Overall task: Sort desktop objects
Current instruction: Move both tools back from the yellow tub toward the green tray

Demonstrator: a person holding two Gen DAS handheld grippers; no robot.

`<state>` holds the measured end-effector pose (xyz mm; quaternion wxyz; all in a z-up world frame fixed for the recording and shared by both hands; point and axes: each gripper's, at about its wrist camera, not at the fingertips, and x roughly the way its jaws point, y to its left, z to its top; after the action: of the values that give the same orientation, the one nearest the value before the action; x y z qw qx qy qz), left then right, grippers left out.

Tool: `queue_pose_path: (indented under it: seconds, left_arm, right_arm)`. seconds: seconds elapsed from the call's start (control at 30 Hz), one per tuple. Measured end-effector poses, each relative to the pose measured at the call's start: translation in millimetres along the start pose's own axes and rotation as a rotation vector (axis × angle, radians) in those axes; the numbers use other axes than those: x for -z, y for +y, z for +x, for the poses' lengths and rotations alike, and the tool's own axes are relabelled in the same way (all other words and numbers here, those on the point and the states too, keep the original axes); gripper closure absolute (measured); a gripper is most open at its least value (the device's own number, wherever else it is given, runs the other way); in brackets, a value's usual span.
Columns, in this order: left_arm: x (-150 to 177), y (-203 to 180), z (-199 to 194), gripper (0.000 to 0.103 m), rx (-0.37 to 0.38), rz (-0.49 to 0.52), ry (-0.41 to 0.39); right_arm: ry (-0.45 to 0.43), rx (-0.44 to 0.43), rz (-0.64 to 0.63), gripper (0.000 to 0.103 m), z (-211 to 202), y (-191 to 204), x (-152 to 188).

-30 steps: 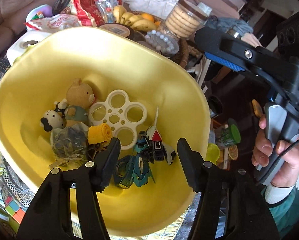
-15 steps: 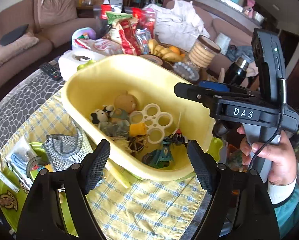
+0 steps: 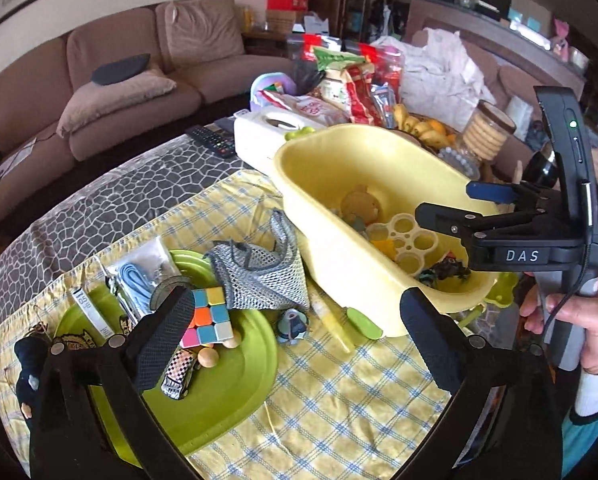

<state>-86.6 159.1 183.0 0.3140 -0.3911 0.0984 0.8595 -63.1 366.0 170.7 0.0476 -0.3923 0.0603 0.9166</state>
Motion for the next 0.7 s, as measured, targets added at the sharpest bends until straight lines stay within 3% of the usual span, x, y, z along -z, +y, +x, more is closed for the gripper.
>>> queue_pose_path:
  seconds: [0.7]
  left_arm:
    - [70.0,123.4,-42.7,0.000,-0.206,-0.307,-0.001]
  right_arm:
    - [0.028,-0.151,-0.178,0.001,20.1,123.8,-2.3]
